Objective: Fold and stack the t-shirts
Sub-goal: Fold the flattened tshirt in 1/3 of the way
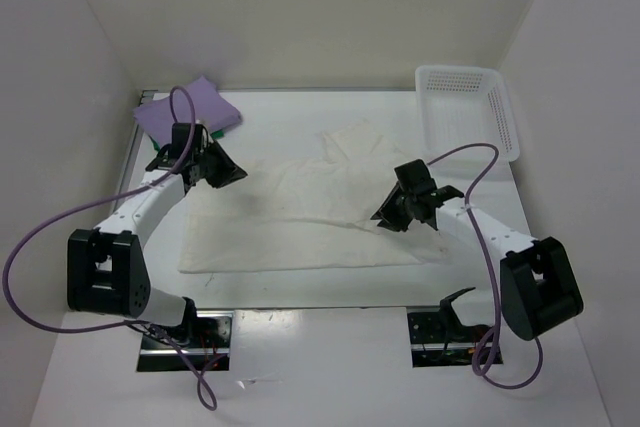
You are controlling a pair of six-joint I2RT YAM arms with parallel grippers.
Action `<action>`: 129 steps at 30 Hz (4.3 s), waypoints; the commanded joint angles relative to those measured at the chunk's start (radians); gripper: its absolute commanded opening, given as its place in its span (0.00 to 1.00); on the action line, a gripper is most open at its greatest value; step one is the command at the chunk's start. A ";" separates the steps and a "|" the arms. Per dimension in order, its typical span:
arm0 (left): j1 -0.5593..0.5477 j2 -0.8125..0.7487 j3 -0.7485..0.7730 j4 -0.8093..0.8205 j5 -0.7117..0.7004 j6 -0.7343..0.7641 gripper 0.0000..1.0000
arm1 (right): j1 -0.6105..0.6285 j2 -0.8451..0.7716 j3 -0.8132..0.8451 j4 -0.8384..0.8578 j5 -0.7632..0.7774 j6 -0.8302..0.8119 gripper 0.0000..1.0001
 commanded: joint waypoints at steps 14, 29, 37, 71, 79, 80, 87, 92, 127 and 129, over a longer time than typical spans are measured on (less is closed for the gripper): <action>0.106 -0.117 -0.125 0.078 -0.015 0.047 0.20 | -0.011 0.038 -0.060 0.034 0.052 -0.049 0.34; 0.106 -0.182 -0.215 0.075 -0.027 0.056 0.21 | -0.011 0.122 -0.031 0.084 0.034 -0.058 0.29; 0.116 -0.182 -0.245 0.084 -0.018 0.056 0.21 | -0.011 0.113 -0.002 0.085 0.003 -0.058 0.26; 0.116 -0.164 -0.211 0.093 -0.029 0.047 0.21 | 0.038 0.569 0.547 0.063 -0.025 -0.135 0.12; 0.116 -0.164 -0.171 0.075 -0.039 0.047 0.21 | 0.060 0.565 0.635 0.029 -0.026 -0.193 0.27; 0.116 -0.164 -0.171 0.075 -0.039 0.047 0.21 | 0.060 0.548 0.622 0.029 -0.010 -0.208 0.28; 0.116 -0.164 -0.171 0.084 -0.050 0.047 0.21 | 0.060 0.451 0.512 0.003 0.040 -0.231 0.13; 0.116 -0.164 -0.171 0.093 -0.041 0.038 0.21 | 0.060 0.461 0.496 -0.021 0.096 -0.256 0.32; 0.116 -0.173 -0.185 0.093 -0.019 0.029 0.21 | 0.101 0.728 0.782 -0.092 -0.008 -0.388 0.42; 0.116 -0.173 -0.150 0.093 -0.033 0.040 0.21 | 0.101 0.728 0.828 -0.092 -0.008 -0.408 0.44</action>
